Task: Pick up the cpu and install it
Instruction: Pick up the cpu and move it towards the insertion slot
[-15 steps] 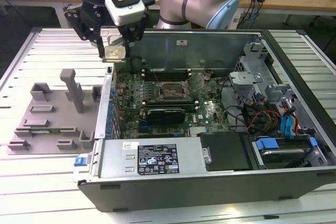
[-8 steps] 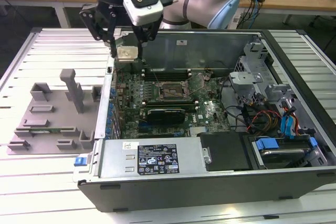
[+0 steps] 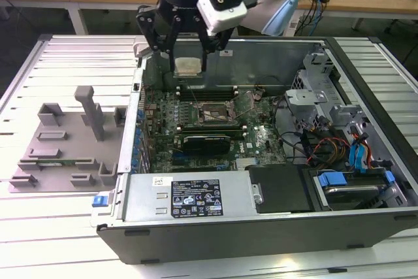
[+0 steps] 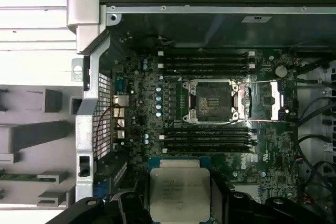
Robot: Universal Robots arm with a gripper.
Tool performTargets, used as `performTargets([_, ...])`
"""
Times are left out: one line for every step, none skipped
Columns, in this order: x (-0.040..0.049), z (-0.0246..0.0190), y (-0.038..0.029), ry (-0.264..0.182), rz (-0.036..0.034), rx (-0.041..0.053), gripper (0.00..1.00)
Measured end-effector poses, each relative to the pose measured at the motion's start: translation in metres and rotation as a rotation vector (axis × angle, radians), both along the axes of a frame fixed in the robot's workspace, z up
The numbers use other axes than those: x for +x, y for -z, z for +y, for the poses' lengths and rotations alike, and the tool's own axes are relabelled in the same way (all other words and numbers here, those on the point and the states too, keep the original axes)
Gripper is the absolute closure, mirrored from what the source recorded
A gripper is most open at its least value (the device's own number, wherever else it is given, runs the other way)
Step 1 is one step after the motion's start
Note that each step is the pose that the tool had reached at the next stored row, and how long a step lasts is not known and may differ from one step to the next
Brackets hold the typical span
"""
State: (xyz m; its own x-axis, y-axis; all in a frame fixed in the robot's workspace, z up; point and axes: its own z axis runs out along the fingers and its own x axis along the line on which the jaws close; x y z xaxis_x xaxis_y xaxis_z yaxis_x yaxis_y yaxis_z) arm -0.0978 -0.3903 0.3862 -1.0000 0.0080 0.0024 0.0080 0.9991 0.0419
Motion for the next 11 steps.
performTargets([0.0050,0.0000,0.0000,0.000,0.0001,0.0000,0.45])
performTargets([0.0109,0.0000,0.0000,0.000,0.0000,0.0000,0.45])
performTargets([0.0184,0.0000,0.0000,0.000,0.0000,0.0000,0.45])
performTargets([0.0241,0.0000,0.0000,0.000,0.0001,-0.0001,0.45])
performTargets([0.0311,0.0000,0.0000,0.000,0.0000,0.0000,0.45])
performTargets([0.0353,0.0000,0.0000,0.000,0.0001,-0.0001,0.45])
performTargets([0.0385,0.0000,0.0000,0.000,0.0001,0.0000,0.45])
performTargets([0.0438,0.0000,0.0000,0.000,0.0001,-0.0001,0.45])
performTargets([0.0498,0.0000,0.0000,0.000,0.0001,-0.0001,0.45])
performTargets([0.0553,0.0000,0.0000,0.000,0.0001,-0.0001,0.45])
performTargets([0.0602,0.0000,0.0000,0.000,0.0000,-0.0001,0.45])
